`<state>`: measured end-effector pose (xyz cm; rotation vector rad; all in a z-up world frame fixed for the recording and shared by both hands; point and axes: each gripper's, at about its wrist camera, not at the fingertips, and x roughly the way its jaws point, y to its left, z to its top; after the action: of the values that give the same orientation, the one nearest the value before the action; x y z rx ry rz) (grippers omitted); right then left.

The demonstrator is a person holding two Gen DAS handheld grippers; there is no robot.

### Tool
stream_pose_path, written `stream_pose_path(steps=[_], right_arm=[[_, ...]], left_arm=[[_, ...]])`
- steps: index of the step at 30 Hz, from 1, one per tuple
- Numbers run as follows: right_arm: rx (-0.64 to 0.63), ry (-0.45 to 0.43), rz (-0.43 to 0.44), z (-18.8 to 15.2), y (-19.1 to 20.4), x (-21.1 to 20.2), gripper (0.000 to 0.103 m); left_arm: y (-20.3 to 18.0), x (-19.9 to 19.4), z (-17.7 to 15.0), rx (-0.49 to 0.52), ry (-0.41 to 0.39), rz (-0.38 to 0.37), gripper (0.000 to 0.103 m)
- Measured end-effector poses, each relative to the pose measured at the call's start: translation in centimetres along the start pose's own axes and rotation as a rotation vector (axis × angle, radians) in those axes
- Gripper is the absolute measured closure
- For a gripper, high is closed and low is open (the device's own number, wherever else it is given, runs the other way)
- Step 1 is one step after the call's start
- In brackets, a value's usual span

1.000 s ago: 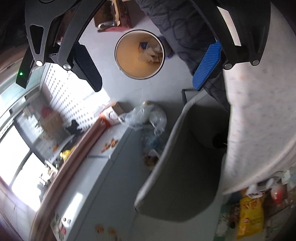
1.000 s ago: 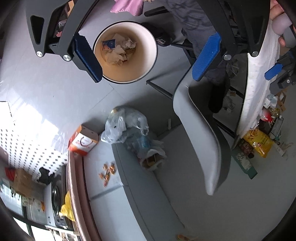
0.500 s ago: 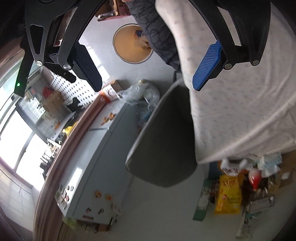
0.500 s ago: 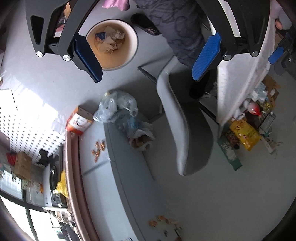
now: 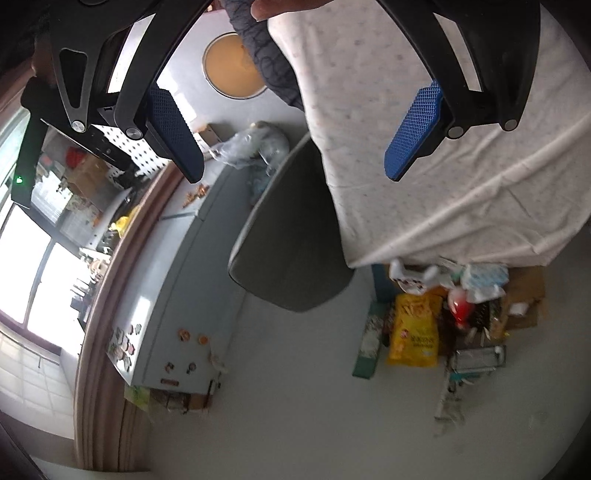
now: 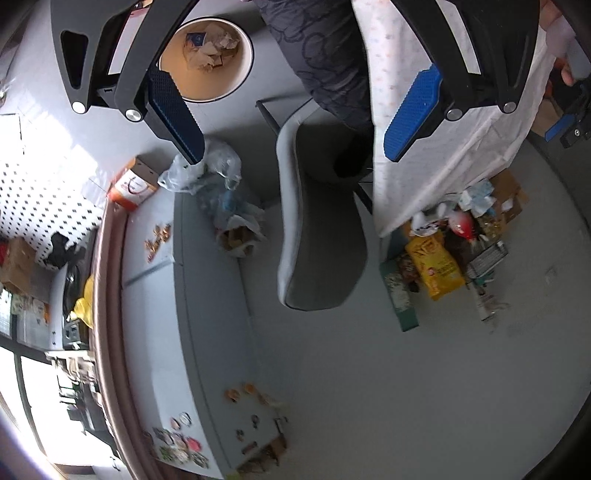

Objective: Collect trash

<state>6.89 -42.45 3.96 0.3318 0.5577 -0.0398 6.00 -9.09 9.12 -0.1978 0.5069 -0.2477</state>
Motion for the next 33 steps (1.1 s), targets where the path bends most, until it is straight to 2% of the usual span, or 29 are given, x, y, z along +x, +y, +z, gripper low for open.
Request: stream_pose_path(steps=[6, 9, 11, 19, 25, 33], right_arm=[[-0.021, -0.036, 0.042, 0.0, 2.6, -2.4, 0.008], [-0.044, -0.027, 0.101, -0.3, 3.7, -3.1, 0.008], [-0.062, -0.027, 0.111, -0.5, 4.5, -3.5, 0.008], [-0.084, -0.007, 0.146, -1.1, 6.1, -4.5, 0.008], [-0.098, 0.004, 0.220, -2.0, 6.6, -5.0, 0.008], [-0.104, 0.011, 0.209, -2.4, 6.4, -4.4, 0.008]], left_arm=[[1.3, -3.5, 0.3, 0.025, -0.047, 0.064, 0.006], [1.9, -5.0, 0.2, 0.034, -0.068, 0.095, 0.006], [2.4, -6.2, 0.1, 0.034, -0.102, 0.112, 0.006], [4.4, -9.0, -0.4, 0.014, -0.125, 0.146, 0.006], [5.5, -9.4, -1.0, 0.007, -0.117, 0.167, 0.006], [5.7, -9.0, -1.2, -0.001, -0.113, 0.173, 0.006]])
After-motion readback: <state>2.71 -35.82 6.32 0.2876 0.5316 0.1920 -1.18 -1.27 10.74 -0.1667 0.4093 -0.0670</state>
